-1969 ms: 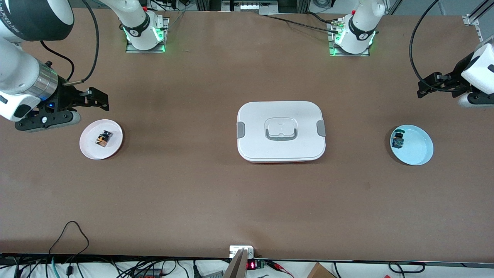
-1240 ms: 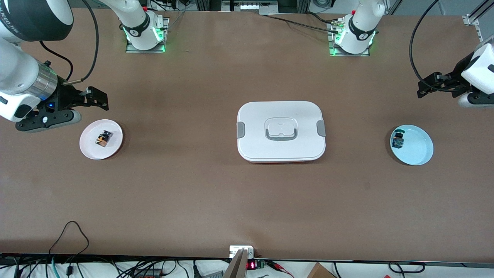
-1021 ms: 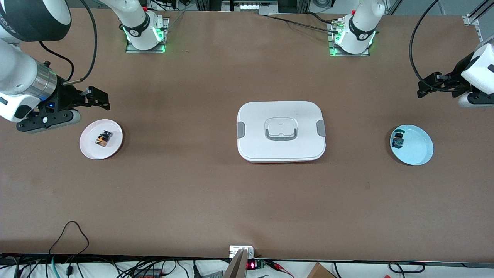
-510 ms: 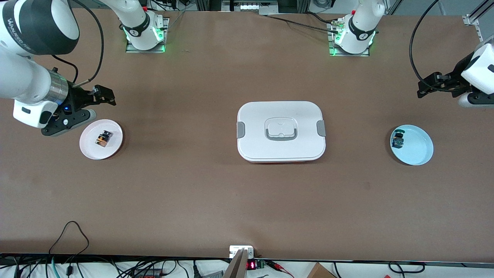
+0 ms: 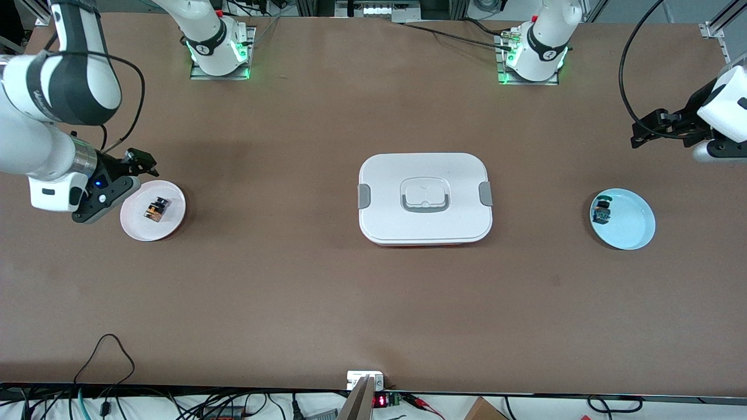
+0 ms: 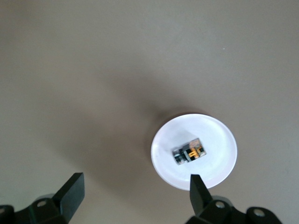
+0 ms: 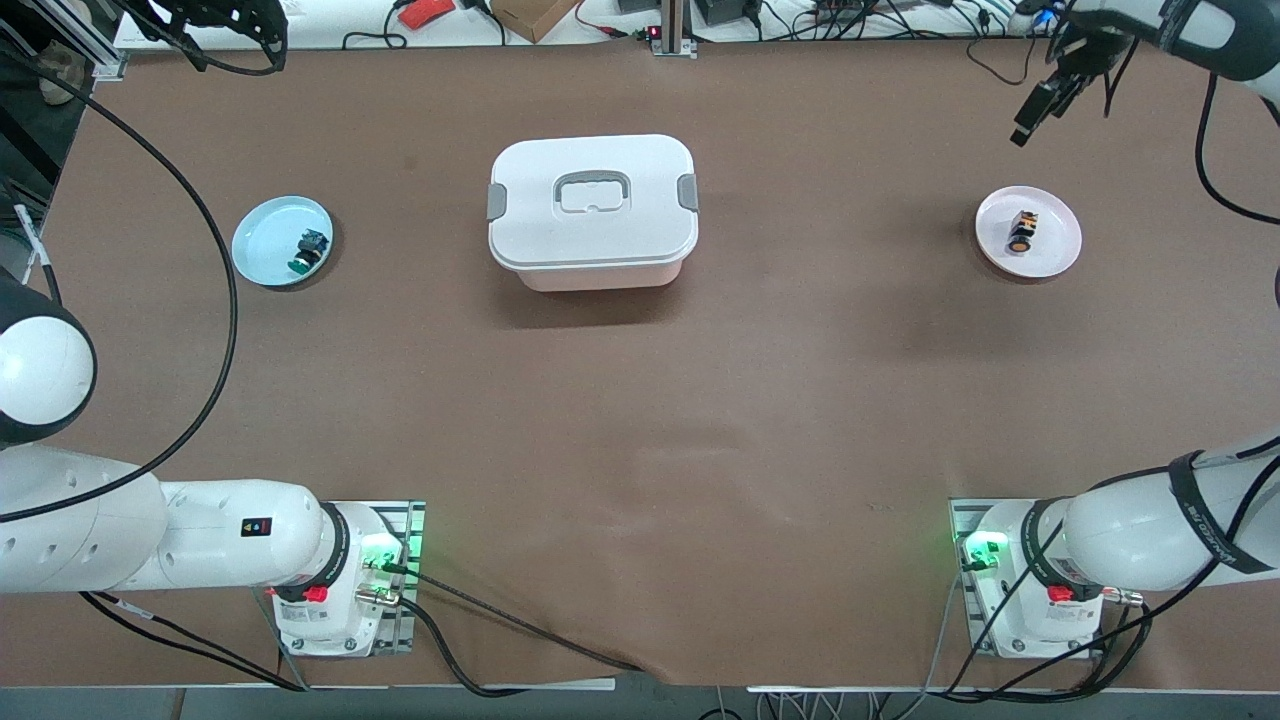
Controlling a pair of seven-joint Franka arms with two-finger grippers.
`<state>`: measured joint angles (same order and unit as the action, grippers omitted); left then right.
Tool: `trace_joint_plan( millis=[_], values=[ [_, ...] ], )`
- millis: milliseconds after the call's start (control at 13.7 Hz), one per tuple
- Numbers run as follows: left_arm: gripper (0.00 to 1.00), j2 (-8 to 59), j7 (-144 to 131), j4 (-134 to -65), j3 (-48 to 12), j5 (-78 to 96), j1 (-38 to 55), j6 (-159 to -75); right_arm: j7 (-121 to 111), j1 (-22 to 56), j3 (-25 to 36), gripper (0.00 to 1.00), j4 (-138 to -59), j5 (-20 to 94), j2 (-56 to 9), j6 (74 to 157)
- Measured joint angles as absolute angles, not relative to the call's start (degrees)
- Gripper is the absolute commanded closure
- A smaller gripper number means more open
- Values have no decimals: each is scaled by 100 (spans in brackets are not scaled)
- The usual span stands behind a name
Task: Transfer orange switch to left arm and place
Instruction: 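Lower the right gripper onto the orange switch on the white plate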
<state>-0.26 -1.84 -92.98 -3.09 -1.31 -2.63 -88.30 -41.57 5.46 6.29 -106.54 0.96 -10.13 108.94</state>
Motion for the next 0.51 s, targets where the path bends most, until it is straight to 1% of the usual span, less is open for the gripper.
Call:
trace_joint_plan(
  millis=[292, 510],
  values=[
    [0, -26, -184, -9298, -309, -131, -263, -8830, -5317, -45, 646, 0, -11861, 83, -1150, 12613],
    [0, -26, -184, -9297, -309, -131, -264, -8830, -5998, -335, 650, 0, -12372, 84, -1439, 13580]
  ],
)
